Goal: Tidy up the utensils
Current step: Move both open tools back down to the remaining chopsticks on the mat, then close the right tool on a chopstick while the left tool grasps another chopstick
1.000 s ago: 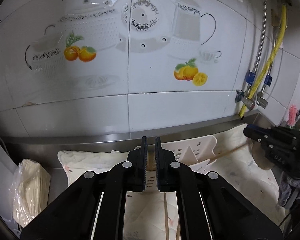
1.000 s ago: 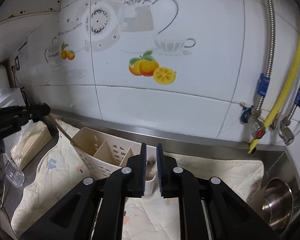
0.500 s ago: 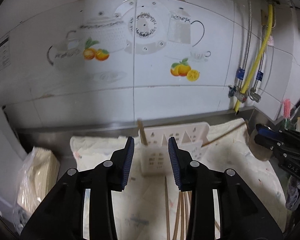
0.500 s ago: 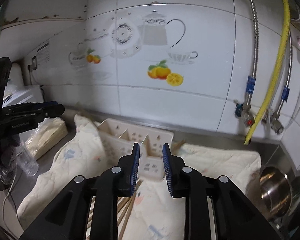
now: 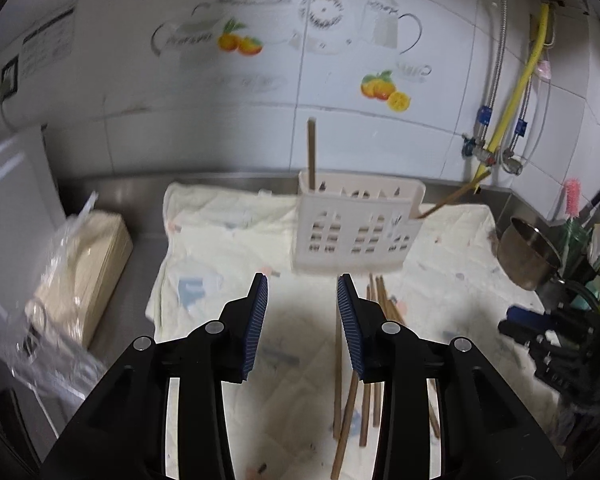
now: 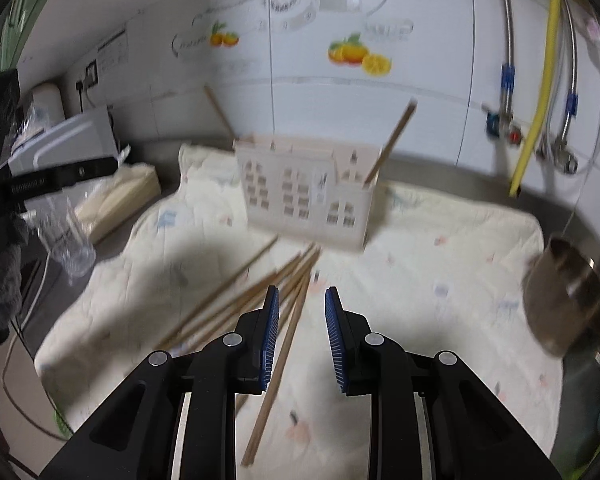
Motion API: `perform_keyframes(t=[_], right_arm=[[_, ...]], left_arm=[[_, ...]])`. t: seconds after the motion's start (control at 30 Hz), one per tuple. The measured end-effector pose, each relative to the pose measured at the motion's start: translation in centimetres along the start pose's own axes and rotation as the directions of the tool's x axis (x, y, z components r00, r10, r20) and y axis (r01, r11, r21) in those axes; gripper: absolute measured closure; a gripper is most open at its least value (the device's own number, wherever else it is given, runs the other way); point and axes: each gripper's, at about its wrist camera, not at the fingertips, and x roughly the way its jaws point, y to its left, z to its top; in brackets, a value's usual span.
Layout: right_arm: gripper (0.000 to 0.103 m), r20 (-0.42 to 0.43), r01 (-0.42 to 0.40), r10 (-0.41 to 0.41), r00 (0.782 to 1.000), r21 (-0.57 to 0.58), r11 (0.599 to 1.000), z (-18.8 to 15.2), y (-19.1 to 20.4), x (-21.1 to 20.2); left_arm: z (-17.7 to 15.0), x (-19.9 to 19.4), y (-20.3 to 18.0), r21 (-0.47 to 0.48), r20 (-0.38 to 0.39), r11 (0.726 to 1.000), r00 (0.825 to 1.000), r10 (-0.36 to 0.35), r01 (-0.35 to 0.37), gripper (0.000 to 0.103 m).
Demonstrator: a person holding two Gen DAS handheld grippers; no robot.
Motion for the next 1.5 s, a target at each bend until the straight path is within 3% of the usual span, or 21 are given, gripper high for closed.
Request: perform_keyframes(t=[0.4,0.7,0.97,1.2,1.5], right_arm=[[0.079,-0.155,-0.042,0.047,0.987,0.031,0.999,-6.9,2.1,3.6],[0.082,-0.230,-0.049,0.061,0.971,0.059,0.997,-9.2,2.2,5.7],[0.085,-0.238,-0.032,0.046,0.970,0.062,0.998,-9.4,2.1,6.1],[0.091,-0.229,0.027,-0.030,0.973,-0.015,1.000,-9.6,3.2,6.1],[0.095,-0.182,0.042,-0.040,0.982,0.009,0.999,-8.8,2.3,4.7]], left_arm=[[-3.0,0.9,0.8,-0.040,-0.042,0.999,0.999,0.028,-0.030,0.066],[-4.3,1.8,0.7,-0.047,-0.073,0.998,0.997,0.030,-0.034,0.066],[-5.1,2.3,0.4,-0.048,-0.093,0.998,0.995,0.022,-0.027,0.066],[-6.1,2.9,-0.1,-0.040,-0.122,0.999,0.992,0.013,-0.018,0.066],[-8.4,4.8,-1.5,-0.011,-0.194,0.999,0.981,-0.031,0.030,0.066]])
